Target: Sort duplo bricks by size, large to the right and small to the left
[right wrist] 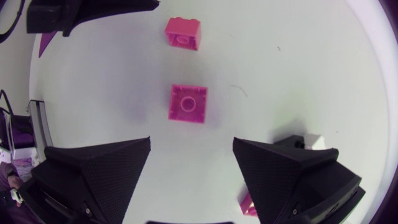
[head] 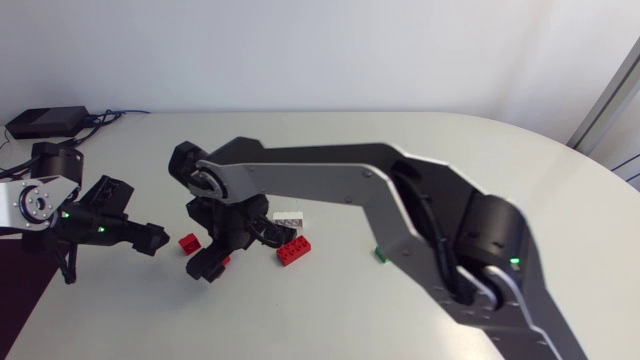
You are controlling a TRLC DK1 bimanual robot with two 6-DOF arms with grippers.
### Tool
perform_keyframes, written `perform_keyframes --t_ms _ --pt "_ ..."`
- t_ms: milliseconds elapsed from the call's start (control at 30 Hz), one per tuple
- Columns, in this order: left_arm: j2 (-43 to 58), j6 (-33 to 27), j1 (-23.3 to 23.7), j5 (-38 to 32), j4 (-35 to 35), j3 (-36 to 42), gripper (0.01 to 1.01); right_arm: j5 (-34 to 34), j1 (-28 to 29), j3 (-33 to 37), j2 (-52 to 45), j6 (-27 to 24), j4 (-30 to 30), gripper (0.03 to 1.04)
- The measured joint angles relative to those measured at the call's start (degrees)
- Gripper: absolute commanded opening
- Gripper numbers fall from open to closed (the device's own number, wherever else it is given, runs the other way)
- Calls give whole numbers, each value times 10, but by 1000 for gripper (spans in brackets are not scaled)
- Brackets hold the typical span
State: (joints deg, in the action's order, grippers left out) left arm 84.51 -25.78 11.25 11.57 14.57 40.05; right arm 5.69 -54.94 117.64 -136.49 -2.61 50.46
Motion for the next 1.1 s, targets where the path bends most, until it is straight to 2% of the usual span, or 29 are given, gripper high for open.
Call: perform_keyframes --t_ms 200,400,767,1100 --pt "-2 11 -64 0 0 1 979 -43 31 -139 117 2 -48 997" --pt "11 15 -114 0 0 22 979 -69 70 -203 146 21 -63 997" --pt "83 12 -166 0 0 102 979 -62 85 -211 136 56 -67 997" --pt "108 12 -173 0 2 115 979 -55 88 -190 102 65 -38 997"
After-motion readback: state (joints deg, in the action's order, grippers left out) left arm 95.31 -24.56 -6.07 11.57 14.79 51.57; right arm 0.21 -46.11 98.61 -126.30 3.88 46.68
